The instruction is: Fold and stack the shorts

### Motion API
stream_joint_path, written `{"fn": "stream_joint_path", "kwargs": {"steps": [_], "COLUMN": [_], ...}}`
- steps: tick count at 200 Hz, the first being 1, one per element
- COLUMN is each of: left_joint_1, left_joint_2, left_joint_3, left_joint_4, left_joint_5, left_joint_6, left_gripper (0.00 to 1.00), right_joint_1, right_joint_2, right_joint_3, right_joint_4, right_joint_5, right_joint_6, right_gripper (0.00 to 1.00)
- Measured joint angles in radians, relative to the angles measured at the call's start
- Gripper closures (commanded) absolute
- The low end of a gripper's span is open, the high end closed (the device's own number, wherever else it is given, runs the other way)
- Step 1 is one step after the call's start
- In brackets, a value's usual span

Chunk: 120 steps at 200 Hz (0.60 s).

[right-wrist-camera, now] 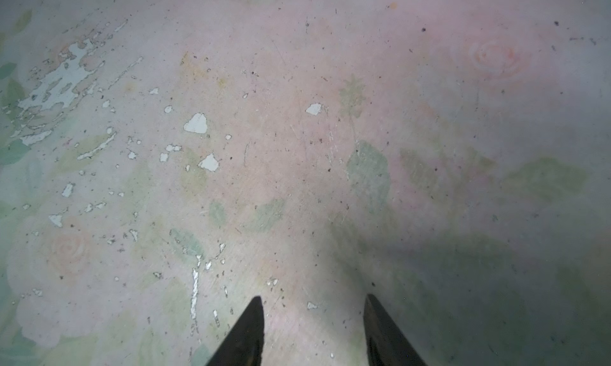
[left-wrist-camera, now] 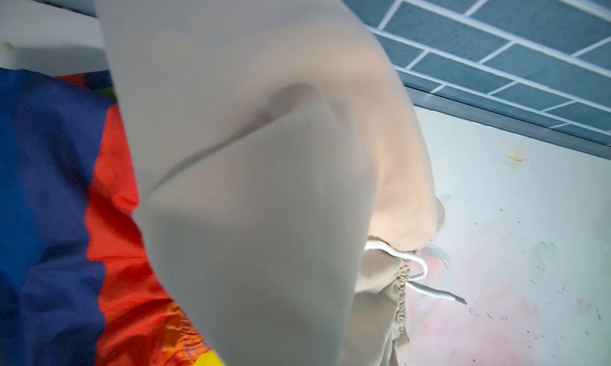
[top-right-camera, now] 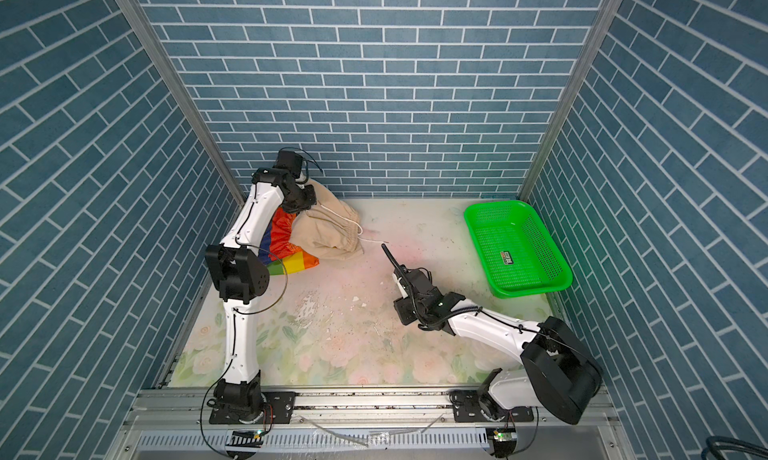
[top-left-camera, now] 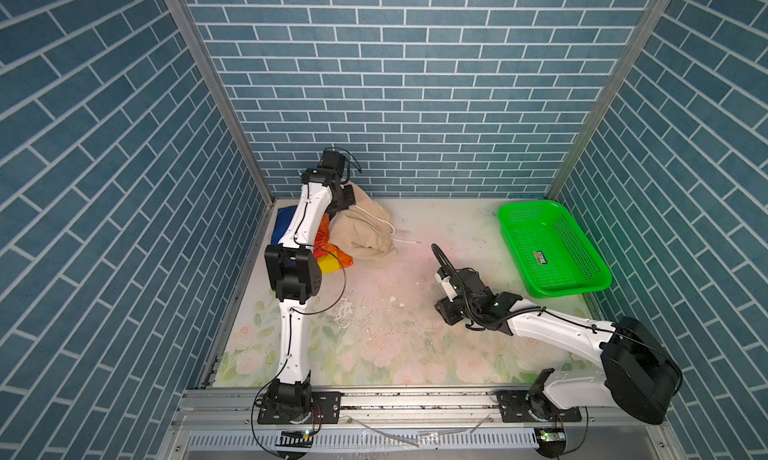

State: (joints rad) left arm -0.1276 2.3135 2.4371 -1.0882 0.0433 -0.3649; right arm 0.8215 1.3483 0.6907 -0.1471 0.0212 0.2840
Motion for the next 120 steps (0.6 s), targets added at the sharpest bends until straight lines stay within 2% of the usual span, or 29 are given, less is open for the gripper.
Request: {"fn": "stream_joint_path", "kwargs": {"steps": [69,120], "left_joint_1": [0.051,0.062], "left_joint_2": [0.065,0.069], "left_joint_3": [0.167,0.184], "left_joint_4": [-0.132,-0.178], "left_joint_5": [-0.017,-0.017], "left_joint_6": [0.06,0.08], "left_gripper": [1.0,1.0], "right_joint_1": [-0.021,-0.03], "right_joint_2": [0.047,0.074], "right_joint_3": [0.0,-0.001], "right_joint_4": [0.034,0.058], "right_joint_5": [-0.03,-0.049], "right_joint_6": [0.0,0.005], "right_gripper": [0.51,0.51]}}
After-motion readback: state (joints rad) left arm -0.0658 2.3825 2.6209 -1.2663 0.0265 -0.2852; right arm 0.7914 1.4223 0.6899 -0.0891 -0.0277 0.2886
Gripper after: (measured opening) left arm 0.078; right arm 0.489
